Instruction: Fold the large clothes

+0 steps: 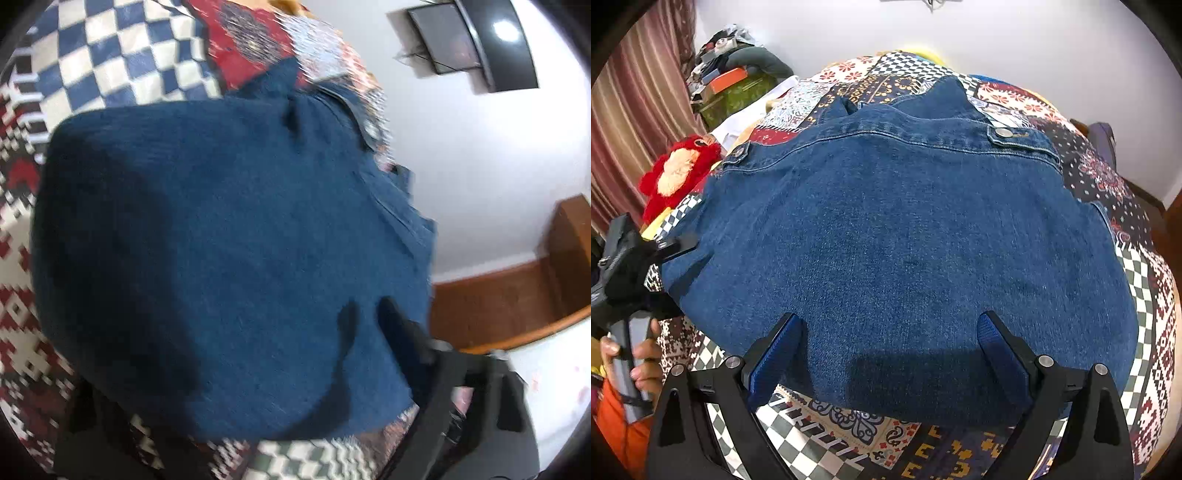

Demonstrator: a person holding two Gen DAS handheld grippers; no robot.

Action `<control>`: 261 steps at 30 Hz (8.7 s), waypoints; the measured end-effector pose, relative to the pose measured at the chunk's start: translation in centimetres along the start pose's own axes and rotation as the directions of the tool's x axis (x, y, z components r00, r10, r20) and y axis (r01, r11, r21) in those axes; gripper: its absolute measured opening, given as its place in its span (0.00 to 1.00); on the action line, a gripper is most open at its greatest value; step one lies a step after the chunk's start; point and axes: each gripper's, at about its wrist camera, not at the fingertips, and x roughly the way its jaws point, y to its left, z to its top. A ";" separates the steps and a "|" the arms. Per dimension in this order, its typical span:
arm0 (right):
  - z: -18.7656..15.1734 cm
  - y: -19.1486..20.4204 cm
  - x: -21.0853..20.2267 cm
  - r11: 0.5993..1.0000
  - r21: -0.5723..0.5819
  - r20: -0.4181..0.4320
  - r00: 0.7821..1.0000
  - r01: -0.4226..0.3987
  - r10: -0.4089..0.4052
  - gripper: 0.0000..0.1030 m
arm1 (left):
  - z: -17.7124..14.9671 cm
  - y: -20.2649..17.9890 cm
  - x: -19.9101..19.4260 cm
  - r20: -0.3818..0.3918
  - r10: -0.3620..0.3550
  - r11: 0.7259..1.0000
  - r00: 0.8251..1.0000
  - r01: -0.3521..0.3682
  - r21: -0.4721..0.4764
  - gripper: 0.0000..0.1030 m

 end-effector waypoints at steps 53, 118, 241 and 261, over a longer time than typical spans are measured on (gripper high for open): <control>-5.2 -7.2 -13.5 0.970 0.230 0.118 0.992 -0.074 0.048 0.94 | -17.1 -27.4 -2.2 0.225 -0.017 0.434 0.974 -0.196 0.880 0.28; -8.4 -11.6 -7.6 0.945 0.280 -0.062 0.979 -0.170 0.194 0.95 | -12.4 -10.7 -5.7 0.067 0.355 0.599 0.932 -0.282 0.750 1.00; 2.5 12.8 -11.3 0.862 0.097 -0.016 0.865 -0.497 0.501 0.41 | -0.1 -11.0 -19.4 -0.067 0.115 0.819 0.991 -0.056 0.571 0.54; 4.2 15.5 7.4 0.892 0.205 -0.319 0.833 -0.404 0.451 0.51 | 5.1 1.5 -9.7 -0.134 0.268 0.888 0.954 -0.190 0.419 0.61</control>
